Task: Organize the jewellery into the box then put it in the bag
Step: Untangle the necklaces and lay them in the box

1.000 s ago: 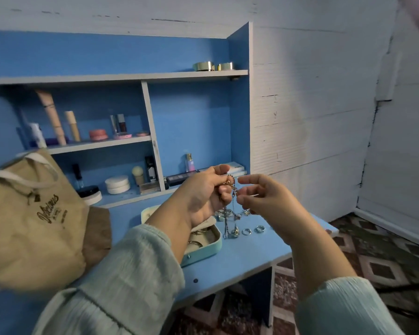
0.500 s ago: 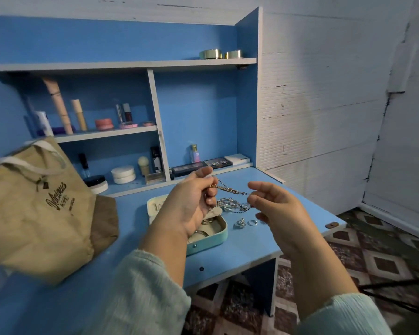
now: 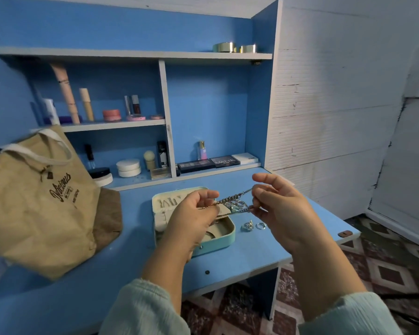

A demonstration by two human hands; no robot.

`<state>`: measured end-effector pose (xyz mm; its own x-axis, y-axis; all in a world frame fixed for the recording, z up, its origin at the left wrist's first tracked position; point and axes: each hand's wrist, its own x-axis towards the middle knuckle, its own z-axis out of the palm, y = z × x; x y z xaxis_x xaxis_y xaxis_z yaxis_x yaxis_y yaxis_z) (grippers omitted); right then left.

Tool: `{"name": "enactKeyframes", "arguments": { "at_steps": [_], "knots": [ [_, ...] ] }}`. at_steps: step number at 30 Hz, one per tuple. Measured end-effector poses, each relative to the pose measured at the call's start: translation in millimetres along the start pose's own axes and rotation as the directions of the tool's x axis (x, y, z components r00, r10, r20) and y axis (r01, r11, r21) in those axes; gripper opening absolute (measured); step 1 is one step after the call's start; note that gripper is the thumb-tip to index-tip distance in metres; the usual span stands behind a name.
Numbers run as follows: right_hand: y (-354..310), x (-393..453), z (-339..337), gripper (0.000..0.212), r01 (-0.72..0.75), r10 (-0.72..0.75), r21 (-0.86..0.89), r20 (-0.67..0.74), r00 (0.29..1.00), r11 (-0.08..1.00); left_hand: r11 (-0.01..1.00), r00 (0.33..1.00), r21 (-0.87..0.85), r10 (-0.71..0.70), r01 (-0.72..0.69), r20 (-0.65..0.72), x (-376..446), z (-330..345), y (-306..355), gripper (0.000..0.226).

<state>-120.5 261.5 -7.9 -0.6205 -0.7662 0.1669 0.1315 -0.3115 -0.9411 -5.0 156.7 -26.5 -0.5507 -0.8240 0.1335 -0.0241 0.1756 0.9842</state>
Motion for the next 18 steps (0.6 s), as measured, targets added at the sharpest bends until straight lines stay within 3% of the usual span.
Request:
{"name": "enactKeyframes", "arguments": {
  "at_steps": [5,9,13,15,18],
  "knots": [
    [-9.6,22.6,11.2,0.025,0.017,-0.011,-0.174,0.034,0.999,0.985,1.0,0.999,0.011,-0.022,0.022,-0.047,10.8,-12.4,4.8,0.019],
    [-19.9,48.0,28.5,0.024,0.085,-0.058,-0.289,0.102,0.993,0.954,0.979,0.999,0.201,-0.041,0.036,0.024,25.8,-30.6,11.7,0.02],
    [-24.4,74.0,48.0,0.022,0.145,-0.075,-0.441,0.172,0.982,0.885,0.884,0.99,0.468,-0.078,0.014,0.117,45.4,-51.6,18.3,0.008],
    [-23.0,85.2,58.1,0.021,0.158,-0.06,-0.506,0.204,0.977,0.848,0.83,0.985,0.558,-0.095,-0.001,0.143,55.8,-60.9,20.2,0.015],
    [-15.4,99.0,72.8,0.021,0.178,-0.037,-0.549,0.258,0.966,0.817,0.743,0.971,0.669,-0.152,-0.009,0.183,69.3,-73.7,23.2,0.009]
  ]
}}
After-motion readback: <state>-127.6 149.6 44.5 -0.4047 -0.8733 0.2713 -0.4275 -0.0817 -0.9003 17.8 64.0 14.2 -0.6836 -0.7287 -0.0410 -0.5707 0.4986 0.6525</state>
